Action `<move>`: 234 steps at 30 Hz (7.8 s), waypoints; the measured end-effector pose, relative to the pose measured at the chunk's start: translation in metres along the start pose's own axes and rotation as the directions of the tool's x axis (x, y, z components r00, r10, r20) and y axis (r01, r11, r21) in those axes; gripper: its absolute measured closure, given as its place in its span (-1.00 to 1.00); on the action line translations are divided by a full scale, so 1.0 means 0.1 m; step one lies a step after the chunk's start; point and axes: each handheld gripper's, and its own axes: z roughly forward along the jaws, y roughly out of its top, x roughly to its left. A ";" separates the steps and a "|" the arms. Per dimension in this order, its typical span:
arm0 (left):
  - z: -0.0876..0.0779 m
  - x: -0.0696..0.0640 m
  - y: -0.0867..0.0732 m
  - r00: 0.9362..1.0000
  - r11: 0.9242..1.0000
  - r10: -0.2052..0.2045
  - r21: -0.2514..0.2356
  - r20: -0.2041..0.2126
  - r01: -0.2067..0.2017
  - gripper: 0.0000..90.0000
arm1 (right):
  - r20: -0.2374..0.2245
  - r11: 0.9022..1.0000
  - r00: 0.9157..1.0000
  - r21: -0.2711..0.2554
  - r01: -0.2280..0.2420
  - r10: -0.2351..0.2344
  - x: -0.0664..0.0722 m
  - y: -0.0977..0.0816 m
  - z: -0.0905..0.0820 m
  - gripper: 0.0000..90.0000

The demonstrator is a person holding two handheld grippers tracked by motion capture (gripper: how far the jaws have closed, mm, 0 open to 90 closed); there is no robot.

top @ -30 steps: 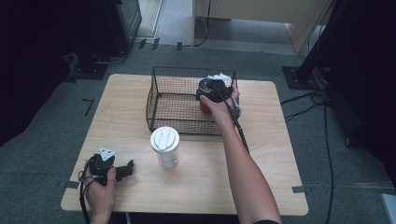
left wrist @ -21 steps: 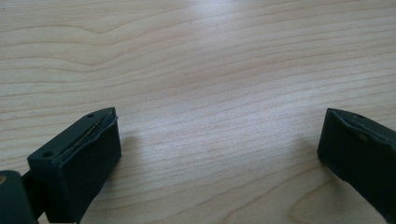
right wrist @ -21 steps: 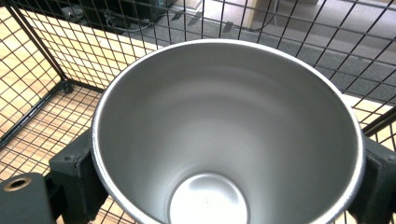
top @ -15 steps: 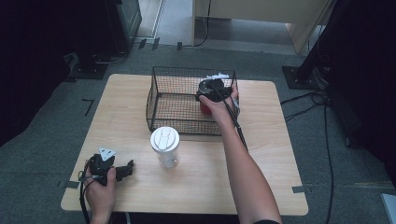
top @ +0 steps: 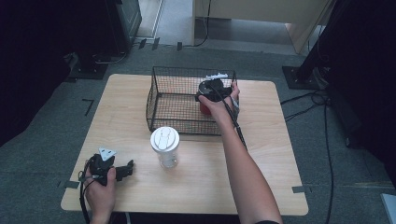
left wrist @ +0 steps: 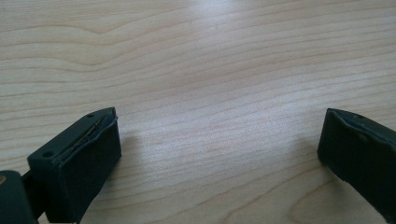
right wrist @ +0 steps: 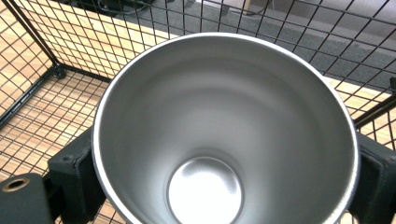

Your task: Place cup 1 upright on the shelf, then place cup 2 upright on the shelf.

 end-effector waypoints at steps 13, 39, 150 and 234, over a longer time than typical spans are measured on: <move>0.00 0.00 0.00 1.000 1.000 0.000 0.000 0.000 0.000 -1.00 | 0.050 0.999 0.999 0.043 -0.006 0.004 0.07 0.01 0.00 -1.00; 0.00 0.00 0.00 1.000 1.000 -0.003 -0.001 0.000 0.003 -1.00 | 0.123 0.997 0.990 0.006 0.072 -0.072 0.19 -0.01 -0.17 -1.00; 0.01 -0.01 0.01 1.000 1.000 0.006 -0.002 0.005 -0.006 -1.00 | -0.474 0.960 0.866 -0.279 0.021 -0.157 0.96 -1.54 -1.35 -1.00; 0.01 -0.01 0.01 1.000 1.000 0.004 -0.002 0.006 -0.004 -1.00 | -0.448 0.906 0.864 -0.423 0.021 -0.229 1.40 -1.29 -1.25 -0.64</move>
